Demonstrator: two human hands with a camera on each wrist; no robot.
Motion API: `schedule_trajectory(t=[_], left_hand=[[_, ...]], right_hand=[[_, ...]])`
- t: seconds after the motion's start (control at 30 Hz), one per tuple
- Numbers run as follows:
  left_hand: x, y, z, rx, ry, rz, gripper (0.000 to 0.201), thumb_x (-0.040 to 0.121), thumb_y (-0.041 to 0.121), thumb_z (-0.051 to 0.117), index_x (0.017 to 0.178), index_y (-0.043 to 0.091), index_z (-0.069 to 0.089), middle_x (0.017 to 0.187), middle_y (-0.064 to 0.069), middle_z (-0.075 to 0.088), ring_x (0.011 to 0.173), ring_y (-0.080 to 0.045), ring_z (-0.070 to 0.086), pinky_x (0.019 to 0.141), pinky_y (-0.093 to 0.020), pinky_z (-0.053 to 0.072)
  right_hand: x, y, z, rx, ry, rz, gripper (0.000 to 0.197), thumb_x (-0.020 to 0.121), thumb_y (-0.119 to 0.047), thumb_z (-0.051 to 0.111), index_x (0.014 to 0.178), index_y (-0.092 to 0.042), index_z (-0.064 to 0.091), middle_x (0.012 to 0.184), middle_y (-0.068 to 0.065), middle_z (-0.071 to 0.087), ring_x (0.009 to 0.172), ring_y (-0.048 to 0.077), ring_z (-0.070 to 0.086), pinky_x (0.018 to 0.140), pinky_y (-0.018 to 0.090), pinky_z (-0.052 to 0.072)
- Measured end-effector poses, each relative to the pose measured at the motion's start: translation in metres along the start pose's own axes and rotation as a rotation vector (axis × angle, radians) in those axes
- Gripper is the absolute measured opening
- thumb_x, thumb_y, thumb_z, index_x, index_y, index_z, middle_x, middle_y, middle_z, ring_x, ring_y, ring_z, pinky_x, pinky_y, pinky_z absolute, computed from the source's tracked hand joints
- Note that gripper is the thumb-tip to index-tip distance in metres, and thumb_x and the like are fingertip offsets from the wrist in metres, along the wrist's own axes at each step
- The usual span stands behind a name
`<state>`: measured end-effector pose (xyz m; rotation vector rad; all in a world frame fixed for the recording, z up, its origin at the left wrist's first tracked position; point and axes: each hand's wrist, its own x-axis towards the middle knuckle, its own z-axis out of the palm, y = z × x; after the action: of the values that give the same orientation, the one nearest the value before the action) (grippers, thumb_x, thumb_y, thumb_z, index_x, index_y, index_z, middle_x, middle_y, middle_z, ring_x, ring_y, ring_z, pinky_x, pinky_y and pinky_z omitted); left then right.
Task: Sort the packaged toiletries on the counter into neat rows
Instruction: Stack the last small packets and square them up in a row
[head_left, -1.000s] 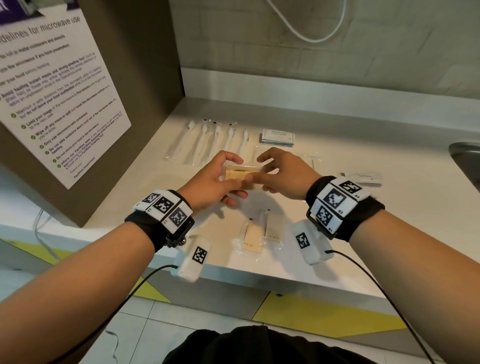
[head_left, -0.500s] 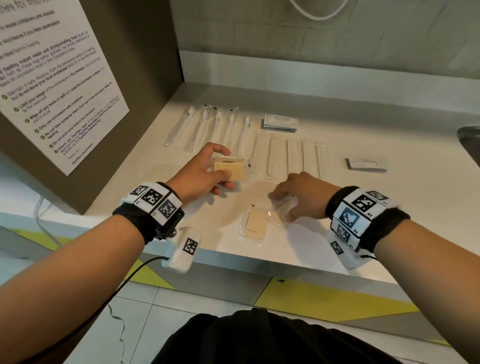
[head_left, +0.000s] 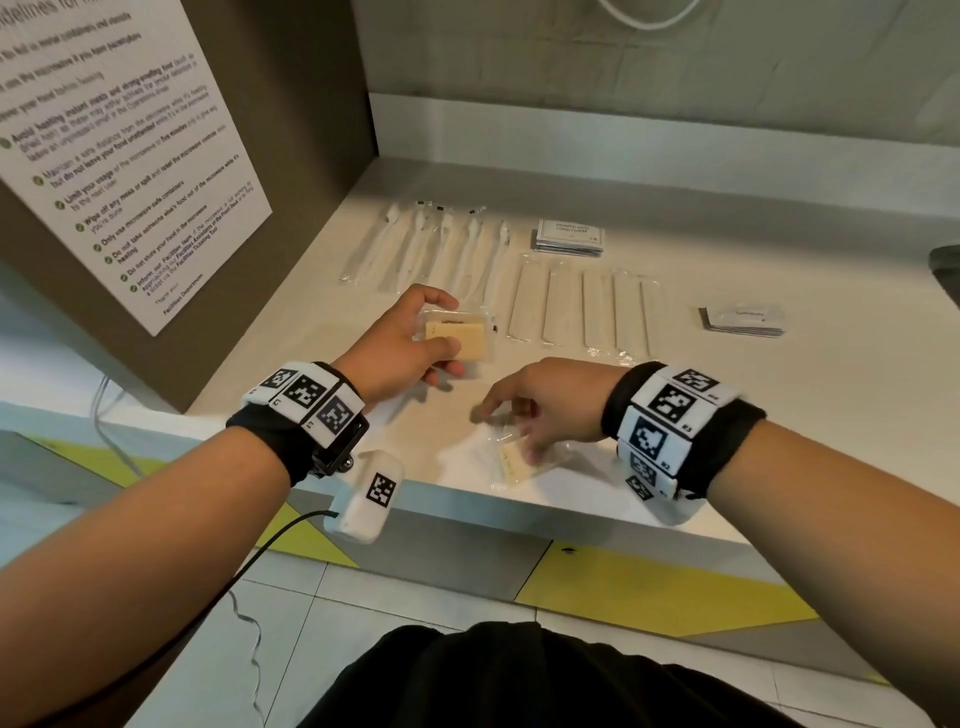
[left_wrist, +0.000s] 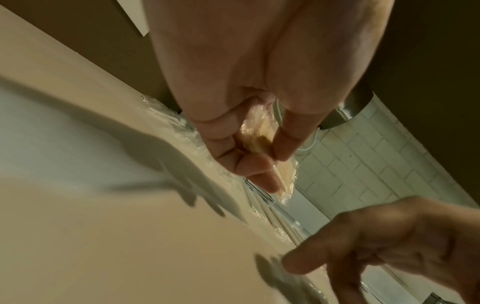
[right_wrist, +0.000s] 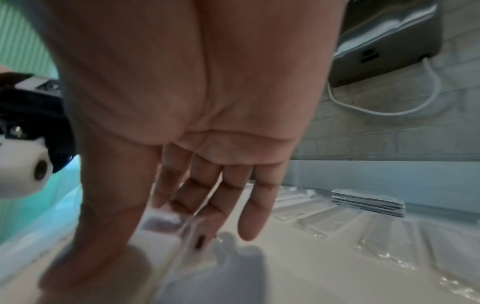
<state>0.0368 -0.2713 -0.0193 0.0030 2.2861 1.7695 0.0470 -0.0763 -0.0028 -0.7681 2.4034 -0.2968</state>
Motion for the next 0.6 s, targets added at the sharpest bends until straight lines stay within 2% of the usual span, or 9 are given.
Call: schedule_trajectory(t=[0.1,0.17,0.23,0.27,0.33,0.43,0.53,0.6], left_hand=[[-0.003,0.0,0.0,0.008,-0.004,-0.005,0.038,0.093,-0.001,0.057,0.122,0.02,0.045,0.095,-0.017,0.064,0.058,-0.021,0.066,0.055,-0.037,0.048],[-0.006,0.001,0.003,-0.002,-0.002,-0.006,0.039,0.093,-0.002,0.056,0.125,0.017,0.044,0.096,-0.011,0.061,0.053,-0.014,0.067,0.057,-0.038,0.048],[-0.008,0.004,0.006,-0.005,-0.006,-0.001,0.039,0.094,-0.004,0.054,0.126,0.016,0.042,0.101,-0.007,0.056,0.053,-0.009,0.068,0.051,-0.032,0.049],[-0.009,0.004,0.008,-0.006,-0.011,0.0,0.038,0.094,-0.004,0.053,0.126,0.015,0.042,0.102,-0.006,0.055,0.053,-0.01,0.069,0.05,-0.03,0.049],[-0.008,0.003,0.01,-0.01,-0.031,-0.004,0.038,0.094,-0.003,0.053,0.125,0.016,0.042,0.102,-0.011,0.058,0.053,-0.011,0.068,0.05,-0.032,0.047],[-0.004,0.002,0.016,-0.008,-0.058,-0.008,0.038,0.093,-0.005,0.051,0.123,0.017,0.042,0.101,-0.016,0.06,0.057,-0.016,0.069,0.051,-0.034,0.045],[-0.002,0.003,0.026,-0.021,-0.066,-0.006,0.037,0.091,-0.007,0.045,0.12,0.017,0.045,0.097,-0.012,0.058,0.06,-0.014,0.067,0.047,-0.029,0.047],[-0.001,0.005,0.033,-0.057,-0.062,-0.024,0.032,0.09,0.0,0.042,0.113,0.021,0.051,0.1,-0.011,0.057,0.073,-0.02,0.064,0.056,-0.03,0.048]], right_hand=[[0.003,0.003,0.003,-0.097,-0.01,0.016,0.061,0.074,-0.028,0.078,0.131,-0.031,0.054,0.103,-0.007,0.049,0.099,0.014,0.047,0.083,0.028,0.04],[0.0,0.007,0.003,-0.167,0.024,0.032,0.053,0.072,-0.037,0.078,0.12,-0.03,0.057,0.107,-0.005,0.042,0.102,0.014,0.038,0.086,0.033,0.04],[-0.004,0.012,0.001,-0.199,0.055,0.069,0.043,0.07,-0.04,0.078,0.105,-0.029,0.055,0.109,-0.004,0.041,0.101,0.015,0.032,0.087,0.036,0.041],[-0.006,0.014,-0.001,-0.19,0.062,0.089,0.039,0.071,-0.039,0.077,0.099,-0.028,0.054,0.109,-0.004,0.043,0.101,0.016,0.035,0.086,0.036,0.042],[-0.011,0.018,-0.005,-0.101,0.088,0.112,0.032,0.074,-0.033,0.076,0.095,-0.023,0.053,0.101,-0.004,0.051,0.098,0.019,0.046,0.081,0.033,0.043],[-0.017,0.021,-0.01,0.03,0.23,0.092,0.022,0.079,-0.02,0.072,0.093,-0.016,0.056,0.087,-0.004,0.057,0.085,0.022,0.055,0.069,0.029,0.043],[-0.022,0.019,-0.016,0.146,0.381,0.034,0.022,0.078,-0.014,0.072,0.094,-0.014,0.057,0.091,0.003,0.064,0.086,0.024,0.059,0.075,0.035,0.048],[-0.023,0.017,-0.019,0.221,0.443,0.009,0.023,0.076,-0.013,0.073,0.091,-0.018,0.057,0.091,0.003,0.065,0.086,0.022,0.061,0.078,0.035,0.051]])
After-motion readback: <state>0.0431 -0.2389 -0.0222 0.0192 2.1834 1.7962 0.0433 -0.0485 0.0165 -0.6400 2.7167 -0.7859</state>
